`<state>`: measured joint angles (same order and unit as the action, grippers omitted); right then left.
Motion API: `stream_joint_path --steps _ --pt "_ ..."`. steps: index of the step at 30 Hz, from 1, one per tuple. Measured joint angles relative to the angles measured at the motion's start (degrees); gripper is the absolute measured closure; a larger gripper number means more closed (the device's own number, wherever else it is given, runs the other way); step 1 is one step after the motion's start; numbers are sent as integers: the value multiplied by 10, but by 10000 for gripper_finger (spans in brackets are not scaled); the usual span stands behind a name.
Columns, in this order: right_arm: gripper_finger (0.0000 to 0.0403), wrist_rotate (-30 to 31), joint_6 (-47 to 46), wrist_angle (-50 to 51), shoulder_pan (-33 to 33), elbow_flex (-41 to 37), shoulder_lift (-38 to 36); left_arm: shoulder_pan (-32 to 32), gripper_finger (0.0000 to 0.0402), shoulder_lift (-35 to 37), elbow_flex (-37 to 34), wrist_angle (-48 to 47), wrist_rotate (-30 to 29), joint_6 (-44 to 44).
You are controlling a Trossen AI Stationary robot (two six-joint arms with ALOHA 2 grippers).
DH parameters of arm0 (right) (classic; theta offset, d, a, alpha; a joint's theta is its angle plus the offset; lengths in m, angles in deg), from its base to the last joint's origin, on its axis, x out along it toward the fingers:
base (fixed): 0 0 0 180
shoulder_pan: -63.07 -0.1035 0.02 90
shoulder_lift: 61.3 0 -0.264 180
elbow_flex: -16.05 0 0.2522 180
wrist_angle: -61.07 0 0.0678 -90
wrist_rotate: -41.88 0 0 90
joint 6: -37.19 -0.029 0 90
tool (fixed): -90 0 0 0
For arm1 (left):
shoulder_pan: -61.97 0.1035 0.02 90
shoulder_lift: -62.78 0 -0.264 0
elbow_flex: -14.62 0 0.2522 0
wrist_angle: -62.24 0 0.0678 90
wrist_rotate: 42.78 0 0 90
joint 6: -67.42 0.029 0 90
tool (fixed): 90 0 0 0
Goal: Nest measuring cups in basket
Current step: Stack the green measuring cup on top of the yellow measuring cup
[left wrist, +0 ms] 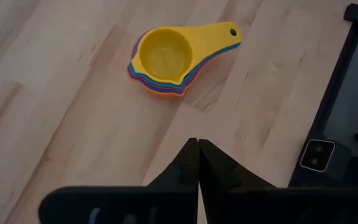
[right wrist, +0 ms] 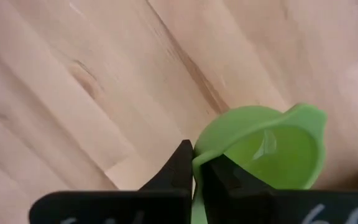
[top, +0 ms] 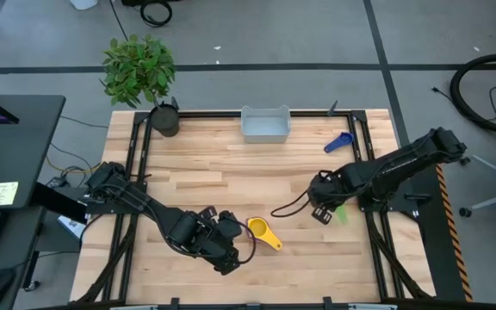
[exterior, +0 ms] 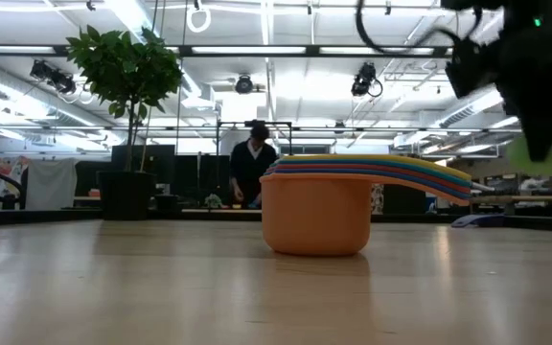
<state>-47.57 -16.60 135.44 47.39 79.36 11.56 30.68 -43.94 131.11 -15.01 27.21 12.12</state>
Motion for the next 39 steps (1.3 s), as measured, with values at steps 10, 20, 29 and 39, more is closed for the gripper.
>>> stream_joint_path --steps 10,20,29,39 --pt "387 29 87 50 -23 182 122 23 397 0 0 -59 -14 -11" --pt "387 34 144 116 -29 410 280 24 397 31 0 -180 -60 -57" --pt "387 40 100 133 -33 628 422 -40 397 127 0 -267 -112 -77" --pt "387 2 100 171 -20 777 562 -100 397 204 0 -264 -142 -68"
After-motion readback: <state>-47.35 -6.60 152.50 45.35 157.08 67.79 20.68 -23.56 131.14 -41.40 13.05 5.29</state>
